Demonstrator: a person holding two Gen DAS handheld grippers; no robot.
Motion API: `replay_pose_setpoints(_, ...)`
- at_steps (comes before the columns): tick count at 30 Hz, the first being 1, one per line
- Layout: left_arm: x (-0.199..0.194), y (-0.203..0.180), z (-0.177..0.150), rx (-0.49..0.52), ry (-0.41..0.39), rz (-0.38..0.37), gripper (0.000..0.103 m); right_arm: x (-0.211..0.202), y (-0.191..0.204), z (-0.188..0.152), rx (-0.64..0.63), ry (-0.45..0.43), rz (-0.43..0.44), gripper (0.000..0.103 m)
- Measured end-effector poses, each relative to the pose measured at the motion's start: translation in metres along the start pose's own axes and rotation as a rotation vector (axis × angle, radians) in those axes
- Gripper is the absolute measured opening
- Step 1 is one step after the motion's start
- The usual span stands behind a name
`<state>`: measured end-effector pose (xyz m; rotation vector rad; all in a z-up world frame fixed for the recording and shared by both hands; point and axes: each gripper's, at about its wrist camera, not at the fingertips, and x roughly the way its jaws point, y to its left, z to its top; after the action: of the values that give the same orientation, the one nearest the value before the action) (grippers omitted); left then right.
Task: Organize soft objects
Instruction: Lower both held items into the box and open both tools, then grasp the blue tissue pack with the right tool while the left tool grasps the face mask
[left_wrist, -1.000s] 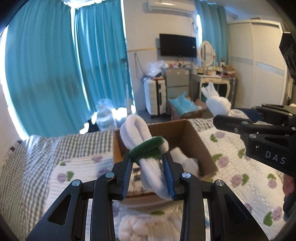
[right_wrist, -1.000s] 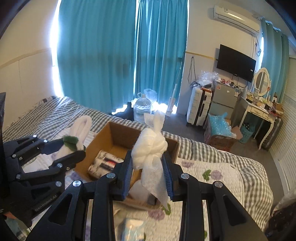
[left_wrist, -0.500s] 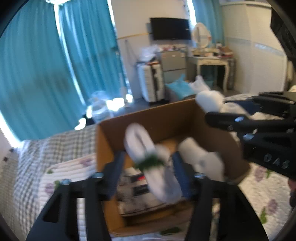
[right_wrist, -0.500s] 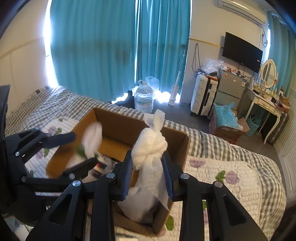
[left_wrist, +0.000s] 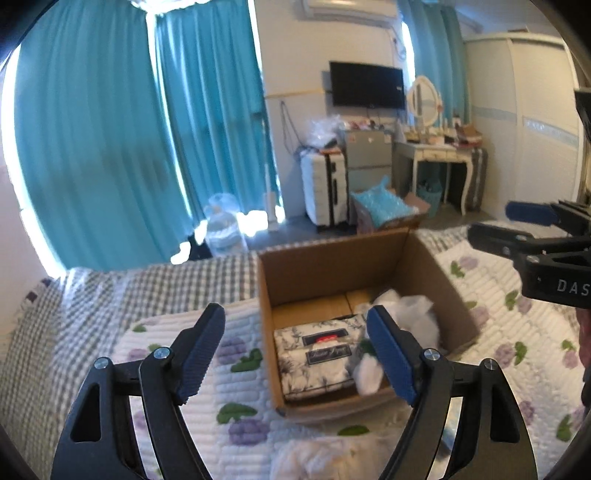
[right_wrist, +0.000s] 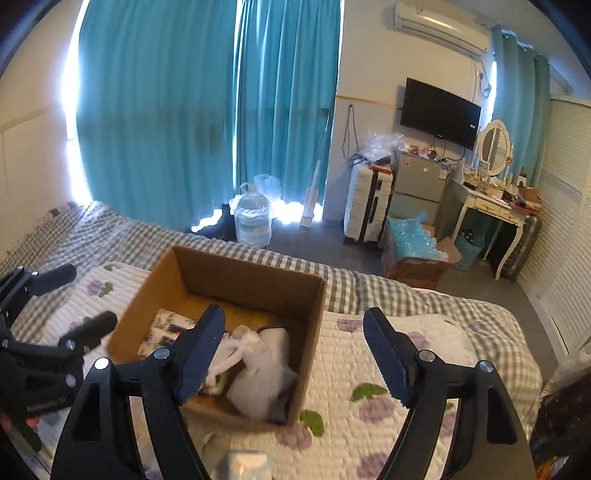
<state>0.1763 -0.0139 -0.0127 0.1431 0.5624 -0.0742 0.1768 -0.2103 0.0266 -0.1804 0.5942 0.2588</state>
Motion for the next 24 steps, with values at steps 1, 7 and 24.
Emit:
replay_pose_setpoints(1,-0.011,0.000,0.002,-0.006,-0.012,0.005,0.081,-0.012,0.000,0.000,0.000,-0.003,-0.001,0.077)
replay_pose_setpoints(7,-0.079,-0.006,0.005,-0.012,-0.084,0.009,0.089,-0.083,0.012,-0.003,-0.032,-0.022,0.007,0.089)
replay_pose_setpoints(24,-0.074,-0.015,-0.091,-0.141,-0.003,0.019,0.103,-0.006,0.031,-0.126,0.003,0.192,0.052,0.097)
